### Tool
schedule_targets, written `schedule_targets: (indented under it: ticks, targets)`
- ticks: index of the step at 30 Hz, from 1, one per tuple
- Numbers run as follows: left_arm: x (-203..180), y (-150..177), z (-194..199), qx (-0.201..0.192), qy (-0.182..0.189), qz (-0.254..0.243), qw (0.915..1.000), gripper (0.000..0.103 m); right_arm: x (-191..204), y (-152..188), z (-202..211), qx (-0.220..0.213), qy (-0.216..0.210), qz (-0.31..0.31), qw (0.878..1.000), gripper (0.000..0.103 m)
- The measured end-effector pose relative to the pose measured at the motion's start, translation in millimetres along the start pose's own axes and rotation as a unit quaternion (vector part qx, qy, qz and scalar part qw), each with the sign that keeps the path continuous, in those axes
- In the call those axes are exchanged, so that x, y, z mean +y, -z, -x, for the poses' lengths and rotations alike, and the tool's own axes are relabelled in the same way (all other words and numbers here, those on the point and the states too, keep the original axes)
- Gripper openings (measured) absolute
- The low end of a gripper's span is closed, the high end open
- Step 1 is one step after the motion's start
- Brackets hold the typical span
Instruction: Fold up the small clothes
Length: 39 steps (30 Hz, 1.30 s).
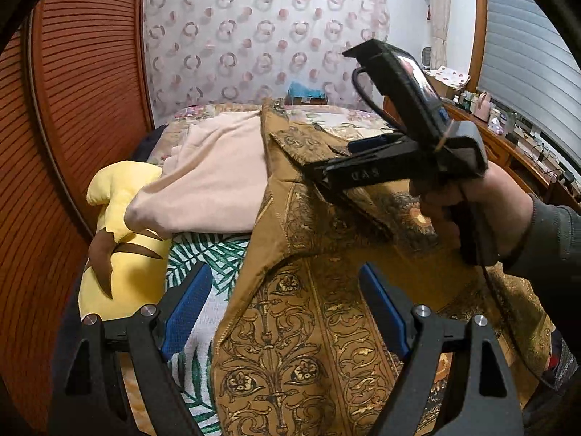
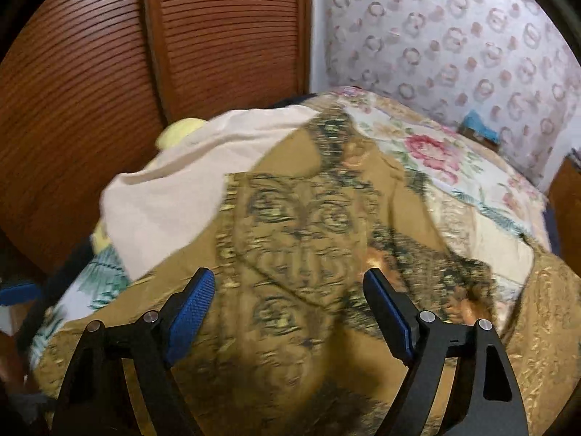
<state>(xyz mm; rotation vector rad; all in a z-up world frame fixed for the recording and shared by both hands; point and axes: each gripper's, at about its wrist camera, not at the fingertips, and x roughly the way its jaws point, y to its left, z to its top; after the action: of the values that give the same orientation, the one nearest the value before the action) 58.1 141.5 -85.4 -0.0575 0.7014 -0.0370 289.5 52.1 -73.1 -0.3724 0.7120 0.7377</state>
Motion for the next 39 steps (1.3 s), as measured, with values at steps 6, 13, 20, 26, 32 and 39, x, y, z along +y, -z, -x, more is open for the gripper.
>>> schedule_targets:
  ticks: [6,13,20,26,32,39]
  targets:
    - [-6,1,-1,0.002,-0.004,-0.004,1.0,0.084,-46,8,21,-0.017,0.107,-0.046,0.993,0.081]
    - [-12,-4,-6,-0.003,-0.008,0.002,1.0,0.084,-73,23,47,-0.028,0.07,-0.081,0.994,0.081]
    - [-11,-3,-18,0.011,-0.016,0.006,0.9998,0.084,-28,23,33,-0.037,-0.039,-0.039,0.998,0.043]
    - [-8,4,-42,0.047,-0.034,-0.003,0.9983,0.084,-1,12,-13,0.006,-0.003,0.002,1.0,0.039]
    - [-5,7,-52,0.06,-0.034,0.0,0.9976,0.084,-8,13,-24,0.04,0.063,0.013,0.997,0.023]
    - [-10,9,-53,0.06,-0.04,-0.009,0.9974,0.084,-45,30,28,0.021,0.102,-0.021,0.994,0.023]
